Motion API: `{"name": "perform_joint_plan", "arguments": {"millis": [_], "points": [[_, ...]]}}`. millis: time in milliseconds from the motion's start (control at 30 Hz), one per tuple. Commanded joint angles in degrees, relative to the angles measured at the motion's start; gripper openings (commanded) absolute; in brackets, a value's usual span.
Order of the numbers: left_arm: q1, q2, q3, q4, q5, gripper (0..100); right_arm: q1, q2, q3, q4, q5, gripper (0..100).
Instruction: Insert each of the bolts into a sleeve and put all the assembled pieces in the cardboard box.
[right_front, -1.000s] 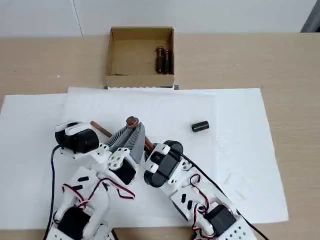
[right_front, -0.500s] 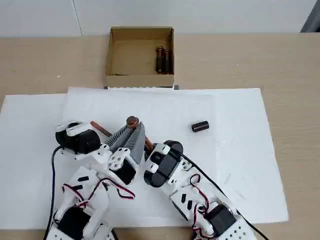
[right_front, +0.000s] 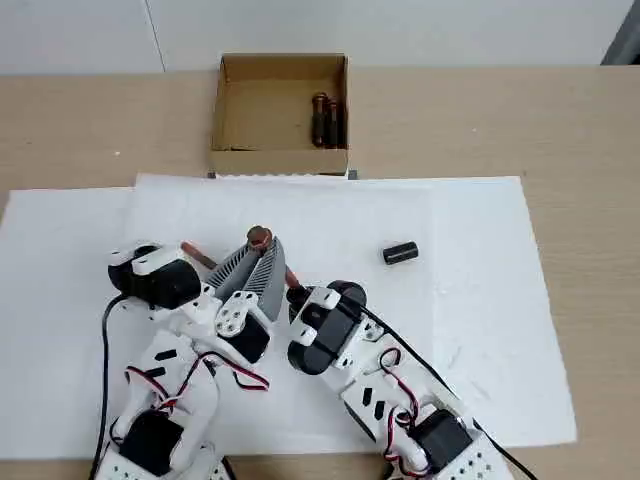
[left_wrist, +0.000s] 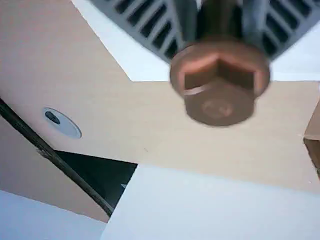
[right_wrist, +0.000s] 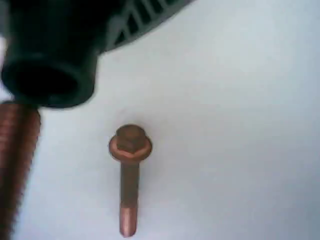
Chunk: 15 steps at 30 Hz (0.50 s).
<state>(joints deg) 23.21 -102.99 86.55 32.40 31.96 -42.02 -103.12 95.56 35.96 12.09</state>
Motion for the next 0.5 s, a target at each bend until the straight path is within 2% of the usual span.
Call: {"name": "perform_joint_plan", "arguments": {"millis": [0, 467], "points": [[-0.2, -0.6, -0.2, -1.6, -0.6, 1, -0.1, -0.7, 0.7, -1.6, 0.4, 0.2], [-0.2, -0.7, 0.7, -1.8, -0.4, 1, 1.8, -0.7, 0.8, -4.8, 0.4, 0.2]]}}
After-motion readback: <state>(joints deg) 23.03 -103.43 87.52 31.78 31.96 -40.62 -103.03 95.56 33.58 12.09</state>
